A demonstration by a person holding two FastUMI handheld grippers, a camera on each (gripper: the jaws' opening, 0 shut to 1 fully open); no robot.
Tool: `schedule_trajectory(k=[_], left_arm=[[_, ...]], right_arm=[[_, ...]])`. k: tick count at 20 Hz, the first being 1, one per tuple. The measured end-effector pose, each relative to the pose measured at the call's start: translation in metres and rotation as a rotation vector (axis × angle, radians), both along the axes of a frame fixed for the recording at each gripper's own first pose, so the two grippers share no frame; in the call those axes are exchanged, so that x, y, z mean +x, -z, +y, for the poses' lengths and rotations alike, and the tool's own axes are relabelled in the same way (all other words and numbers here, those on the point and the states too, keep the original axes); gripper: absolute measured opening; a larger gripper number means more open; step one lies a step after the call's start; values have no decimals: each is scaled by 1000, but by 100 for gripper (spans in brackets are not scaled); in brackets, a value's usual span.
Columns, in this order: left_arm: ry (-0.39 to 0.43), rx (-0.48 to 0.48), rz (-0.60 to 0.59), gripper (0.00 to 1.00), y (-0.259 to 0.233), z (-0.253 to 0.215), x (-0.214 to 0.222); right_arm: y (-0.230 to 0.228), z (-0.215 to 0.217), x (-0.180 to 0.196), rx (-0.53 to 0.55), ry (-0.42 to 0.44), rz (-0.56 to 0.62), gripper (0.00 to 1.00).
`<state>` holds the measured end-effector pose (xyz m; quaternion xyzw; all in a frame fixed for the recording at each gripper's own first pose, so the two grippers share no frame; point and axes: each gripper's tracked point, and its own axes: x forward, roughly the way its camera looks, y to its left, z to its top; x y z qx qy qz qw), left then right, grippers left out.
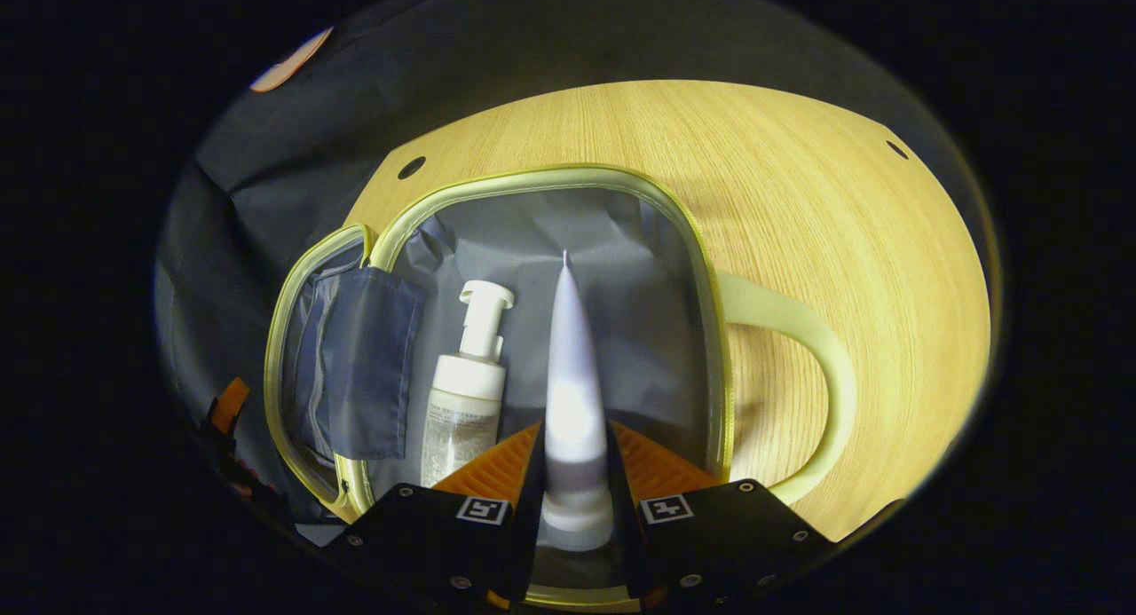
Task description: First open the suitcase, pack the skin care products into it, and then close the suitcase.
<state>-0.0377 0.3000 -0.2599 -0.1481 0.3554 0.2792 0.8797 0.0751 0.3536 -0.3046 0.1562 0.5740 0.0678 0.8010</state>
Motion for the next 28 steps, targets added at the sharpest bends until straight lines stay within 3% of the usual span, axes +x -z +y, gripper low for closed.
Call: schedule_trajectory(k=[3,7,9,10,15,20,21,22,24,25,26,28], left_arm=[[6,-133,9,79,23,-2,3],[18,-186,12,81,42,2,15],[26,-232,7,81,49,4,20],[23,-260,15,81,54,5,20],[-2,-412,13,81,72,0,24],[5,-508,14,23,78,-14,36],[-13,-527,-18,23,73,-11,39],[-4,-550,-21,14,68,-11,37],[0,-551,-47,13,65,-8,37],[-5,-536,-64,14,58,-8,38],[13,-529,-57,6,54,-11,37],[54,-473,-69,7,43,-14,39]], right_arm=[[-7,-1,4,16,39,-16,45],[-19,-8,4,41,68,-52,46],[-31,-12,5,54,68,-106,52],[-38,-15,5,54,60,-134,63],[-69,-41,8,34,55,-258,75],[-113,-83,16,-24,68,-443,87],[-121,-91,17,-36,69,-473,87],[-128,-101,15,-54,71,-496,88],[-140,-118,13,-90,70,-540,89],[-145,-126,12,-107,73,-559,88],[-148,-133,11,-122,73,-570,89],[-154,-143,6,-139,73,-588,89]])
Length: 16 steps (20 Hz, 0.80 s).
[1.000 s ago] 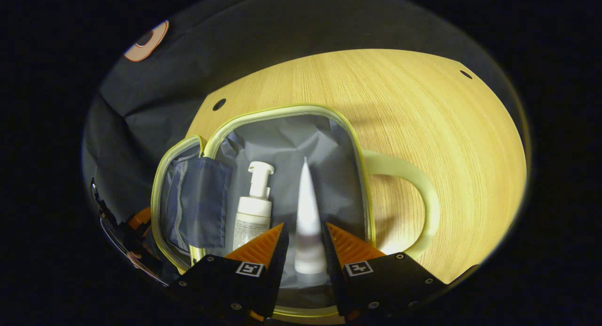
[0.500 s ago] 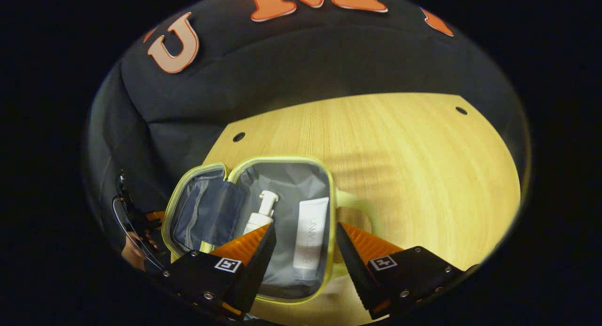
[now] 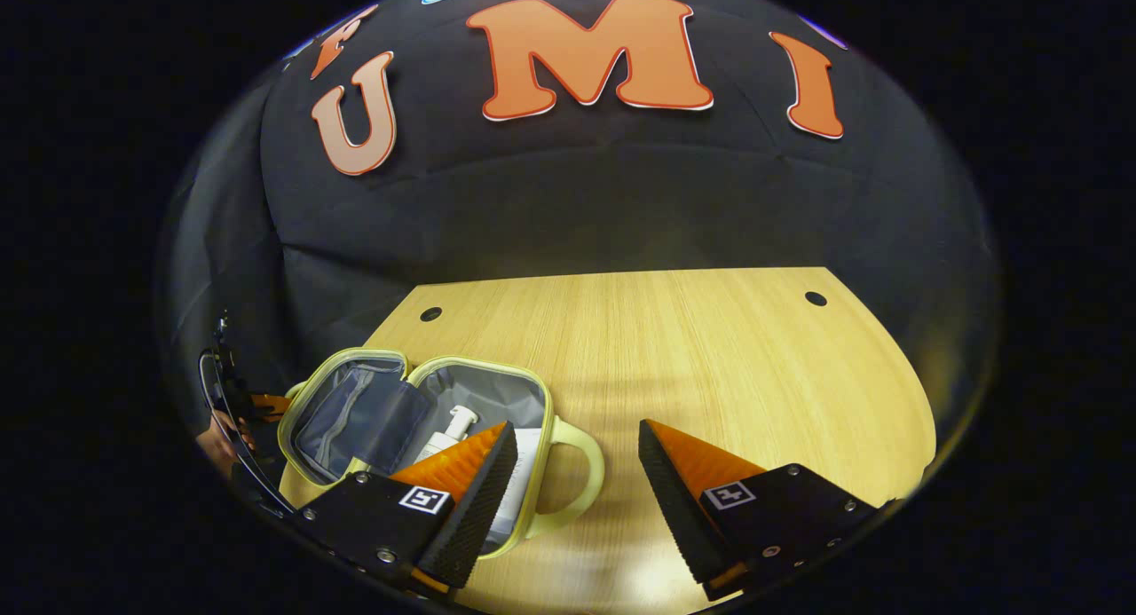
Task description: First open the suitcase, pack the skin care products into it, and then close the suitcase.
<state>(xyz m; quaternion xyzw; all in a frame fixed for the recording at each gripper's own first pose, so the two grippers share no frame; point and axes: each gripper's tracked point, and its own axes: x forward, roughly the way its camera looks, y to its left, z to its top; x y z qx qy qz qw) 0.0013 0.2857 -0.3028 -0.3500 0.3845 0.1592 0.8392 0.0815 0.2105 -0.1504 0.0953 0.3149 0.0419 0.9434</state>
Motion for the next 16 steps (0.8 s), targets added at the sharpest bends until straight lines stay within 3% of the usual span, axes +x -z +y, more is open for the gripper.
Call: schedule_trajectory(k=[3,10,16], left_arm=[[37,88,-52,6,-42,2,-3],[83,196,-203,6,-143,-12,-14],[165,269,-348,5,-236,-68,-8]], right_arm=[[-5,-12,-1,-33,15,-24,89],[-19,-17,1,-47,12,-87,91],[-26,-31,-6,-47,-7,-122,93]])
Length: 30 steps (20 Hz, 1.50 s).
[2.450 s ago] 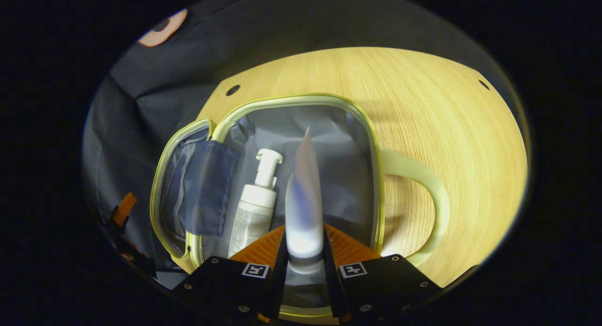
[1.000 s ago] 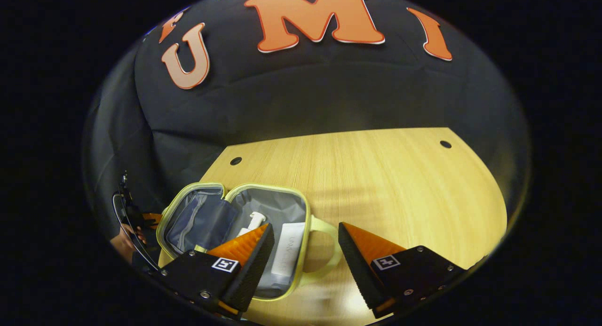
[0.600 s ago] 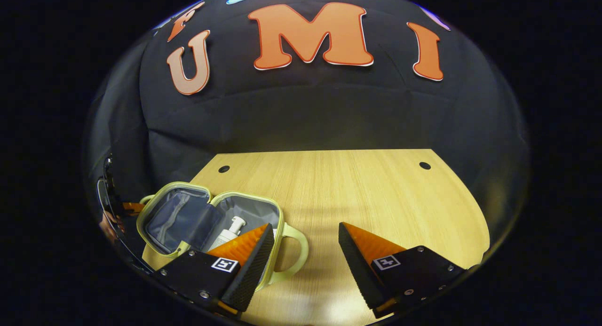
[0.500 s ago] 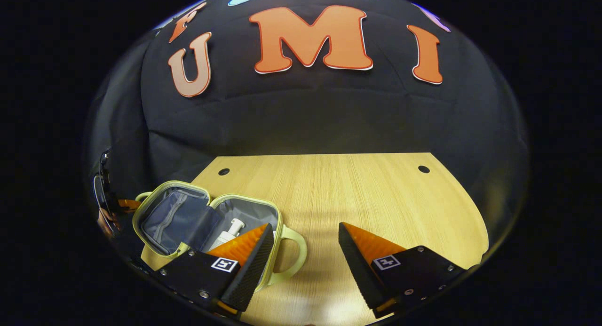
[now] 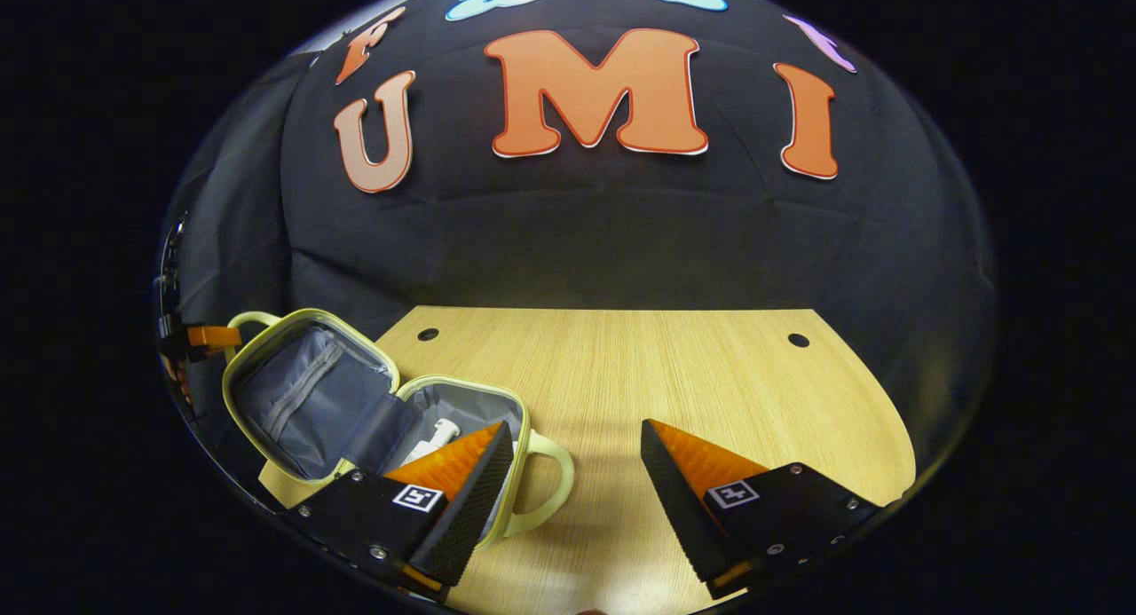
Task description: First open the suitcase, pack the skin care products into it, and then close the suitcase.
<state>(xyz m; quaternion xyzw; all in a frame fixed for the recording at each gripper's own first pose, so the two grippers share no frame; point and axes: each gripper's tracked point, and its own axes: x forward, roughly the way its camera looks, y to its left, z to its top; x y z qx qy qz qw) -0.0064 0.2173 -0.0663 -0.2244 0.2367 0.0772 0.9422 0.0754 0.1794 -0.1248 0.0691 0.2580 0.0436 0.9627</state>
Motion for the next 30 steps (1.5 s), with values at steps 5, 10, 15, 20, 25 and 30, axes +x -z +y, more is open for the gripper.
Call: schedule_trajectory(k=[5,10,15,20,25,30], left_arm=[[136,74,-76,5,-57,-75,6],[271,176,-106,5,-88,-154,5],[380,188,-112,5,-91,-236,12],[491,203,-106,5,-77,-302,15],[590,125,-65,5,-45,-365,14],[671,89,5,5,-1,-414,20]], right_arm=[[-3,-18,-10,14,2,-21,93],[1,-48,-23,41,27,-28,94],[1,-81,-36,63,71,-43,94],[10,-110,-57,63,113,-33,93],[20,-129,-71,59,150,-16,94],[22,-133,-76,58,171,-12,94]])
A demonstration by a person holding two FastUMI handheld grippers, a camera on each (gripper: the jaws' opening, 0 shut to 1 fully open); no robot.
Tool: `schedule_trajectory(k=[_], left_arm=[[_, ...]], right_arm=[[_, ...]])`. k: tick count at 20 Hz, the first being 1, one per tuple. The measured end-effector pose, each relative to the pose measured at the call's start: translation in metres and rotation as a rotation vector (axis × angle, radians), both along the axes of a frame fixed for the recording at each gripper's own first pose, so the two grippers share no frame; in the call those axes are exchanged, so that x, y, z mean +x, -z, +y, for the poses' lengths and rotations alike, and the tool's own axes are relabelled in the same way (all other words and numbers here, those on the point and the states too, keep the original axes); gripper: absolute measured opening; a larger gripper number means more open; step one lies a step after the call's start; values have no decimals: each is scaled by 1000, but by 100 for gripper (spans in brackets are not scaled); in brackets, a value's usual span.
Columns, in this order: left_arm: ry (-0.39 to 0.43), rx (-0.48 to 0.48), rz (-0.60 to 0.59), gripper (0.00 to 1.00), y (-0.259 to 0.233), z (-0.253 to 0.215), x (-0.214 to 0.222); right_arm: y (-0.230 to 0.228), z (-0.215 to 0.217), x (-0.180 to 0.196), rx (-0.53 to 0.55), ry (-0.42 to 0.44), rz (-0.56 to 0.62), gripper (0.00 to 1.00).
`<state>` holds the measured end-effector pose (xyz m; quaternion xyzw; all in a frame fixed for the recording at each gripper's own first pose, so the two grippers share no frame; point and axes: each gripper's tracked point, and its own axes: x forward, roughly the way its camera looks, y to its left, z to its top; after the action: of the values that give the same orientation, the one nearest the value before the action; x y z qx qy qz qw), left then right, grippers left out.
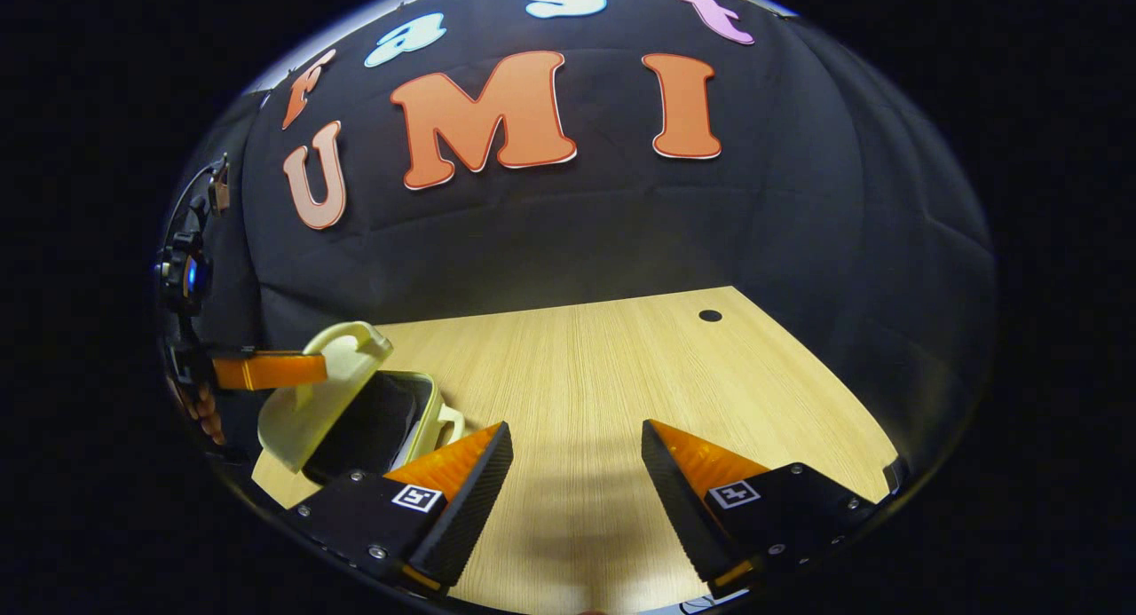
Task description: First open the suitcase, pack the skin care products into it, and then close the suitcase.
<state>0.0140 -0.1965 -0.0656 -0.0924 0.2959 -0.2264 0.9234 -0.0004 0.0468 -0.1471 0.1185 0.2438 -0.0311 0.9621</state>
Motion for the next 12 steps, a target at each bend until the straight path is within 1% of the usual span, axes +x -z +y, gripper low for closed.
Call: schedule_trajectory(k=[2,5,7,9,10,11,12], left_arm=[[11,21,14,6,15,-13,2],[10,110,18,5,37,-30,5],[14,154,20,7,50,-40,2],[21,156,27,13,59,-47,-4],[32,134,41,16,61,-53,-8],[35,107,38,22,58,-57,-11],[31,95,30,27,53,-59,-12]], right_arm=[[-1,-1,-1,-1,4,-4,94],[-2,-2,-3,-9,8,-11,94],[-7,-2,-4,-16,5,-23,94],[-16,-2,-7,-21,9,-44,94],[-20,-2,-8,-24,13,-50,93],[-24,-1,-7,-21,12,-58,93],[-27,0,-4,-22,15,-64,94]])
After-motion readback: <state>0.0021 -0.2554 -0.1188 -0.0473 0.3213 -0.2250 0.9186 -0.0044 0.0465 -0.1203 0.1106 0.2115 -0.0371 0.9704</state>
